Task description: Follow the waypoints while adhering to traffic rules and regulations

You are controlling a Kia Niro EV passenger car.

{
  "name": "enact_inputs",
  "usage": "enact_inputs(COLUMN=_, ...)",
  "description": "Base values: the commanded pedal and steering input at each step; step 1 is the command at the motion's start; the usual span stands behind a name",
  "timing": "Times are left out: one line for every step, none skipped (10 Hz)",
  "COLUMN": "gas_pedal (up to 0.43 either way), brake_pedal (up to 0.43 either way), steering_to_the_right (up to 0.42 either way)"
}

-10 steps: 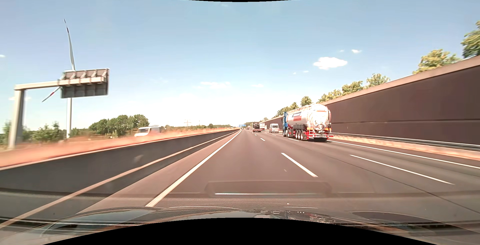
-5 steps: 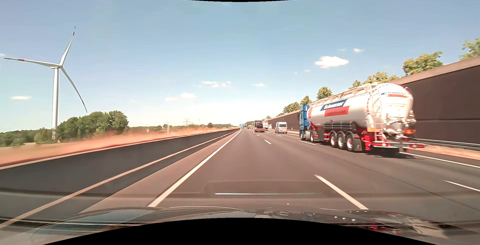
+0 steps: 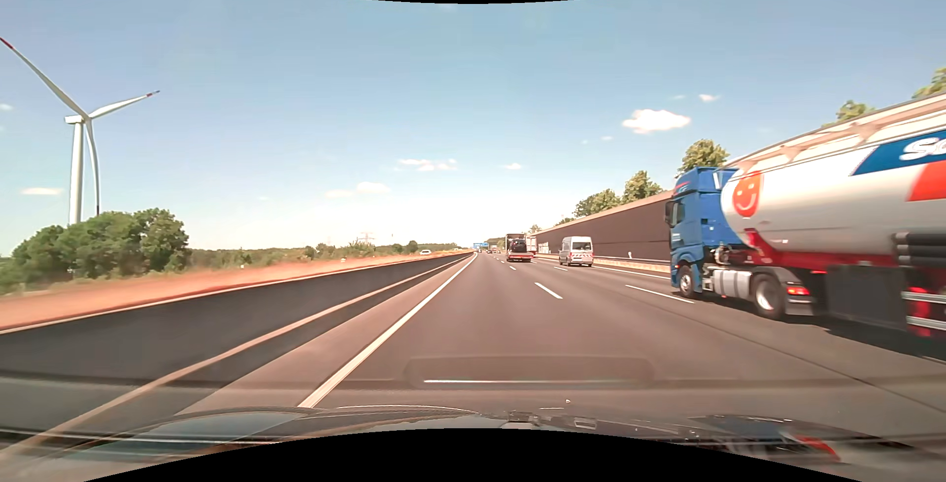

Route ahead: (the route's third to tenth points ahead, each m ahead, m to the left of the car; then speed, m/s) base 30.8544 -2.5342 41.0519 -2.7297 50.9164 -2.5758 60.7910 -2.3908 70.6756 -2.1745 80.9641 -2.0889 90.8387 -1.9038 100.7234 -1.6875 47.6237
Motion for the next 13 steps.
enact_inputs(gas_pedal=0.72, brake_pedal=0.0, steering_to_the_right=-0.003)
enact_inputs(gas_pedal=0.72, brake_pedal=0.0, steering_to_the_right=-0.003)
enact_inputs(gas_pedal=0.72, brake_pedal=0.0, steering_to_the_right=-0.003)
enact_inputs(gas_pedal=0.72, brake_pedal=0.0, steering_to_the_right=-0.003)
enact_inputs(gas_pedal=0.72, brake_pedal=0.0, steering_to_the_right=-0.003)
enact_inputs(gas_pedal=0.72, brake_pedal=0.0, steering_to_the_right=-0.003)
enact_inputs(gas_pedal=0.72, brake_pedal=0.0, steering_to_the_right=-0.003)
enact_inputs(gas_pedal=0.72, brake_pedal=0.0, steering_to_the_right=-0.003)
enact_inputs(gas_pedal=0.72, brake_pedal=0.0, steering_to_the_right=-0.003)
enact_inputs(gas_pedal=0.72, brake_pedal=0.0, steering_to_the_right=-0.003)
enact_inputs(gas_pedal=0.72, brake_pedal=0.0, steering_to_the_right=-0.003)
enact_inputs(gas_pedal=0.72, brake_pedal=0.0, steering_to_the_right=-0.002)
enact_inputs(gas_pedal=0.72, brake_pedal=0.0, steering_to_the_right=-0.002)
